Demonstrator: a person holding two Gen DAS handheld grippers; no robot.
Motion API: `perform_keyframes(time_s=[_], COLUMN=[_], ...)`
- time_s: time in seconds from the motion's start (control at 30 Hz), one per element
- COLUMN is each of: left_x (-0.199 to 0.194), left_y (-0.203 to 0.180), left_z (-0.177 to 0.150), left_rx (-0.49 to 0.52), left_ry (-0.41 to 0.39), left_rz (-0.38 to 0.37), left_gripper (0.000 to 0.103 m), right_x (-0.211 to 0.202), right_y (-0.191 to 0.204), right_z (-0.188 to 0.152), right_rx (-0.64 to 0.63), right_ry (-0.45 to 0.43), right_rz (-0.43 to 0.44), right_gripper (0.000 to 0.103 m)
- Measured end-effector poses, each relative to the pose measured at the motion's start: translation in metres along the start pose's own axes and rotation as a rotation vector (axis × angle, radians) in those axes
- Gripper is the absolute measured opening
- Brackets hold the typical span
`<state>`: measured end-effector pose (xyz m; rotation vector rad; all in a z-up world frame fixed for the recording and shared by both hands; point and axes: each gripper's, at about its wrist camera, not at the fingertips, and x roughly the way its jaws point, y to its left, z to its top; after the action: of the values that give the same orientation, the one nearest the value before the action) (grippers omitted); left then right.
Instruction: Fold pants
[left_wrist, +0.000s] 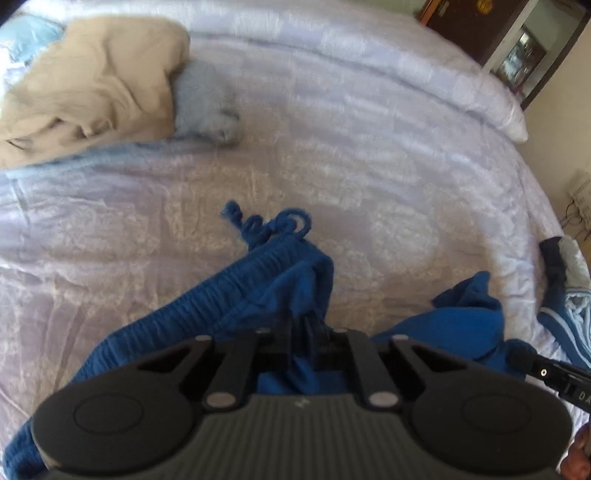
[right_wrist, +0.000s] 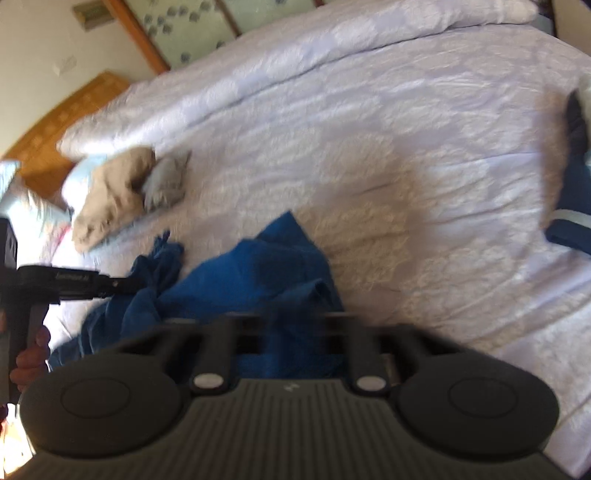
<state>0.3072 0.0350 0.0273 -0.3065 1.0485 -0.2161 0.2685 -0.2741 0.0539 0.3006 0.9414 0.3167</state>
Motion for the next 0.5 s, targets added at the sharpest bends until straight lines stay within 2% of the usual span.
perform_keyframes(time_s=[0.07,0.13,0.23,0.37,0.5], left_x=[-0.033,-0.077,-0.143,-0.205,-0.232], left_y=[0.001,0.008,0.022,0.035,0.044], left_z=[-0.006,-0.018,-0.054,-0.128,-0.202], left_rx=[0.001,-0.019,-0.045,-0.039,-0.042], left_ry=[-0.078,-0.160,-0.244,-0.279,-0.241], left_rz=[-0.023,-0.091,-0.172,-0.202,-0.194], left_gripper=[0.006,0.006,0.006,0.006,0.006], right_x=[-0.010,-0.035,-0.082,-0.145,-0.188], right_y=[0.010,0.020,0.033,0.041,0.039], right_z=[0.000,0.000,-0.009,-0.050,-0.106], right_rx=[-0.052,-0.097,-0.119,-0.114,-0.073], right_ry=[-0.045,-0.110,-0.190,-0.237,-0.213], right_rz=[-0.001,0.014,0.074,0.148,0.159], right_gripper=[0.007,0.007,0.007,0.007,0.007])
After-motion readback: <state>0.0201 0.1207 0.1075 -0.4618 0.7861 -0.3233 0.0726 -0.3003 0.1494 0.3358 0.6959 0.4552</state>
